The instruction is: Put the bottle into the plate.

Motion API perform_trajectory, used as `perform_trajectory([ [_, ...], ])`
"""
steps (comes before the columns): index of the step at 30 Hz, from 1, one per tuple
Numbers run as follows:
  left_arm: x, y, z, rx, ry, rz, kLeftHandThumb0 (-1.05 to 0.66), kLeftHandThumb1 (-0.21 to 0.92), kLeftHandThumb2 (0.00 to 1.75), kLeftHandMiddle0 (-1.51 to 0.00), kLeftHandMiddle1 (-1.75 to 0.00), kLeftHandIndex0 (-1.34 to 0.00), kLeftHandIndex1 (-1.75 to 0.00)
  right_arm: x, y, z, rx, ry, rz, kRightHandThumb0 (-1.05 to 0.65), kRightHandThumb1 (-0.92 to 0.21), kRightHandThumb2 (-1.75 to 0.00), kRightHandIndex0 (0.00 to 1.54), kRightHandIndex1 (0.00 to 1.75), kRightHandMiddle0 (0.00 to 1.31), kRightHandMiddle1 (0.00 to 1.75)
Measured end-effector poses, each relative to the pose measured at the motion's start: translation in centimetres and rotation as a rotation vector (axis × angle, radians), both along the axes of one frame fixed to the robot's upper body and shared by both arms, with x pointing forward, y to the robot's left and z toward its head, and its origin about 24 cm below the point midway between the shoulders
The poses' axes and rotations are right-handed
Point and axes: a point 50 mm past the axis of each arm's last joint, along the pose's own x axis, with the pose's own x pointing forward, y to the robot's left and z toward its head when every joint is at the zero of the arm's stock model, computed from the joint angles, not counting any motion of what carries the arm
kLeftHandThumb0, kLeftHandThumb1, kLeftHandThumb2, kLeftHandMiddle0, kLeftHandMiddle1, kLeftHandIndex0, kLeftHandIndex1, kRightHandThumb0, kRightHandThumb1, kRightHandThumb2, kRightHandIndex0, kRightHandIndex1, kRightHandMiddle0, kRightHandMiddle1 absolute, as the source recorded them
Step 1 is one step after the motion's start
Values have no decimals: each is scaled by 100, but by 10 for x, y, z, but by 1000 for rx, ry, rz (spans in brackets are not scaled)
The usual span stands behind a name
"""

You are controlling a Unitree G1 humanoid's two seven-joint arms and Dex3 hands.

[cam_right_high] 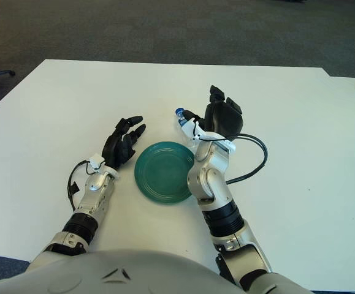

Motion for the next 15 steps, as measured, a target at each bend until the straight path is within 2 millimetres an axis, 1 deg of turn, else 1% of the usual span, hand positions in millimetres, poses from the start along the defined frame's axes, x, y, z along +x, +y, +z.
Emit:
perform_trajectory([
  [5, 0, 0, 0, -4, 0, 2, -52, 92, 81, -60, -3, -23, -83, 4, -4, -10, 15, 40, 3, -105, -92, -36, 0, 0, 2, 2],
  [15, 0, 0, 1, -4, -3, 4, -55, 92, 81, -59, -2, -22, -83, 7, -4, -17, 36, 46, 13, -105, -92, -31, 0, 0, 4, 4],
])
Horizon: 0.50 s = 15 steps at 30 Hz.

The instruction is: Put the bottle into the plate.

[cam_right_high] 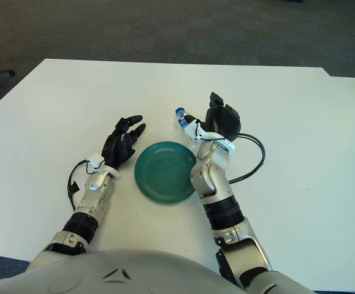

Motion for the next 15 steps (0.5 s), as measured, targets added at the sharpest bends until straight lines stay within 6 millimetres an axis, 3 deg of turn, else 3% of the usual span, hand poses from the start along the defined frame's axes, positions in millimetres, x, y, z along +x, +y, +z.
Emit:
perform_trajectory([
  [15, -5, 0, 2, -1, -5, 19, -53, 92, 81, -57, -1, -19, -82, 18, -7, -29, 42, 102, 3, -105, -92, -39, 0, 0, 1, 4],
])
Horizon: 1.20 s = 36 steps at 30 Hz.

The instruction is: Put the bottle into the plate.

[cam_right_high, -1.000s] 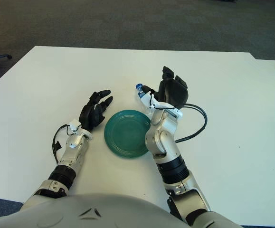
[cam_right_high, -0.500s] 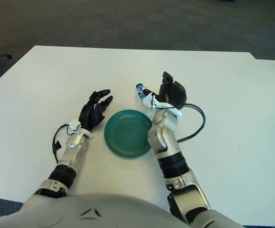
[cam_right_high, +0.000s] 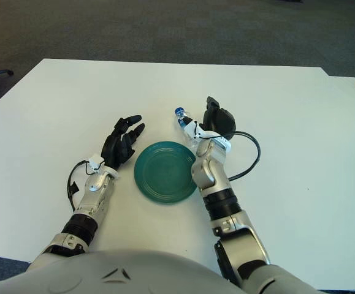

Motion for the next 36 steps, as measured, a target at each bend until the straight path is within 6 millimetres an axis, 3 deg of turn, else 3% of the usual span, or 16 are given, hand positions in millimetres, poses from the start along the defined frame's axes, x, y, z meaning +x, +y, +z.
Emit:
perform_trajectory([
  [22, -5, 1, 6, -38, -70, 4, -54, 92, 82, -59, -2, -21, -84, -2, 7, -5, -38, 36, 17, -105, -92, -51, 0, 0, 0, 0],
  [36, -6, 2, 9, -42, -99, 22, -51, 92, 80, -66, -5, -27, -85, -2, 1, -27, -102, 161, -18, -105, -92, -53, 0, 0, 0, 0],
])
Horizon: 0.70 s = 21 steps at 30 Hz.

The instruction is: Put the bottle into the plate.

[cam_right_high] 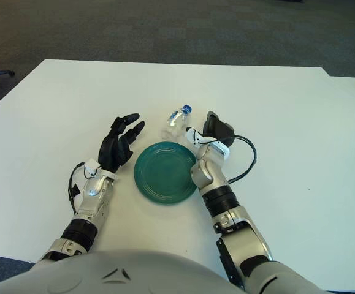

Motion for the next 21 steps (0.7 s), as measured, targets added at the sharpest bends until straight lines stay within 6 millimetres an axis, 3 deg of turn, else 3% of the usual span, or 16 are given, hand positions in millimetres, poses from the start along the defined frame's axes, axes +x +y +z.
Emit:
perform_trajectory([
  [21, 2, 0, -1, -3, 9, 22, -50, 92, 82, -69, -7, -30, -86, 0, -4, 18, -65, -65, 4, -105, -92, -57, 0, 0, 0, 0],
])
